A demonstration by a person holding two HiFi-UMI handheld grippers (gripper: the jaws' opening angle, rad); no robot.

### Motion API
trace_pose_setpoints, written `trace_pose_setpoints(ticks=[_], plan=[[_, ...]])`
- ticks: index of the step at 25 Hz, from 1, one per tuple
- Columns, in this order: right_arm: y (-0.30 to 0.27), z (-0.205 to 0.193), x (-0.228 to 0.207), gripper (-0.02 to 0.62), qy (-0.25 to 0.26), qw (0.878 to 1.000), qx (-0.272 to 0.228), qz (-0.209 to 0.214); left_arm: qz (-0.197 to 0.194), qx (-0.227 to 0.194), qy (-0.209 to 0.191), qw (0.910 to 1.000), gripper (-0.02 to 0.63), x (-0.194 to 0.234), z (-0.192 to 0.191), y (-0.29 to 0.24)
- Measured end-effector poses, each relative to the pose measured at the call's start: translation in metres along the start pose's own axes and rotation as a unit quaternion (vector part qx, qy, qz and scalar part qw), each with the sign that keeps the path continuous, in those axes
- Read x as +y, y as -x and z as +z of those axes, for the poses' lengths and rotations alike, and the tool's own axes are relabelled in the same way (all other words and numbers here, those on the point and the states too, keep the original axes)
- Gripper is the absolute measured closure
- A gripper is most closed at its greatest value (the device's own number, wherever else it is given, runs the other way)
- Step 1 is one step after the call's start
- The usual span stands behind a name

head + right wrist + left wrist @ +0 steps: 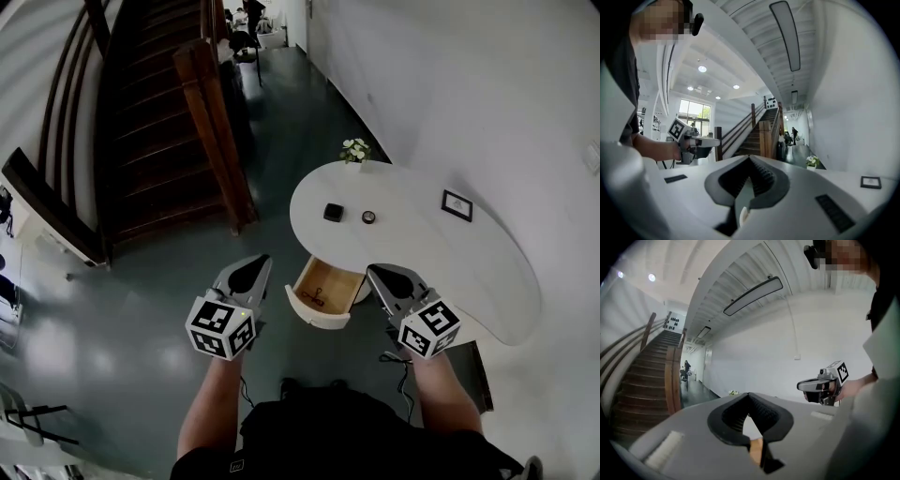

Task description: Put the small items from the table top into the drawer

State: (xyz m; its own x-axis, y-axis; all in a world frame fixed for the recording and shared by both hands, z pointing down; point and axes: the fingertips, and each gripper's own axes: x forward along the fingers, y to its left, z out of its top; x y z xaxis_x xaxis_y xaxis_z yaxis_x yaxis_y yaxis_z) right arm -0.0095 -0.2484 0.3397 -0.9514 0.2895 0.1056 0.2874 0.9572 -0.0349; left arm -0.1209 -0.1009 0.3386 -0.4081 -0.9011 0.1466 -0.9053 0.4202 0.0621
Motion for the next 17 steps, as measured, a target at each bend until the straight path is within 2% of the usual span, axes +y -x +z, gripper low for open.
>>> trace_pose_setpoints(ticks=[6, 17], plan=[[-0.007, 0.015, 0.009, 0.584, -0.002, 1.0, -0.016, -0.017, 0.002, -0.024, 0.023, 0.9994, 0.595, 0.018, 0.005, 0.005], [-0.01, 0.0, 0.013, 0.584, -0.024, 0.999, -0.01, -0.027, 0.007, 0.0, 0.03, 0.9995, 0.595, 0.032, -0.011, 0.003]])
